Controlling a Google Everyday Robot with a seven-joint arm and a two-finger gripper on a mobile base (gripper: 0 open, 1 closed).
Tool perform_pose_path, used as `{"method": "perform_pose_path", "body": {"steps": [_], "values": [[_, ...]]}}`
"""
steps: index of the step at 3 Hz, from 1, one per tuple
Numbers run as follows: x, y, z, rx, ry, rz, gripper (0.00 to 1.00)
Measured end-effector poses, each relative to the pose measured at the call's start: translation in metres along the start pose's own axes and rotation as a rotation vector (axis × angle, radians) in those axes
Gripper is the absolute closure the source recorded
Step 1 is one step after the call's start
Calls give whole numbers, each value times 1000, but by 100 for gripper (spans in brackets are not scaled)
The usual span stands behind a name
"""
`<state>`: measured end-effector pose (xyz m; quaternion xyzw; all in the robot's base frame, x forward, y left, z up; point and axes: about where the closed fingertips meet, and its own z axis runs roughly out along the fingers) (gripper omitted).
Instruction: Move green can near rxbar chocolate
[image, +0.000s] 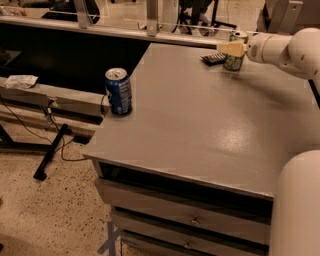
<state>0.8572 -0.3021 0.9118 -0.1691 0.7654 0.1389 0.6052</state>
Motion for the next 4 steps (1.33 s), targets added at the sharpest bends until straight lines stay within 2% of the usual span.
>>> {"method": "perform_pose_path", "body": {"steps": [1,2,3,4], "values": [[2,-4,-14,-4,12,32,0],[-5,-4,-53,-16,5,8,0],[-14,5,-122,-54,-21,-71,0],[-10,-7,-148,-33,-32,-127,0]]}}
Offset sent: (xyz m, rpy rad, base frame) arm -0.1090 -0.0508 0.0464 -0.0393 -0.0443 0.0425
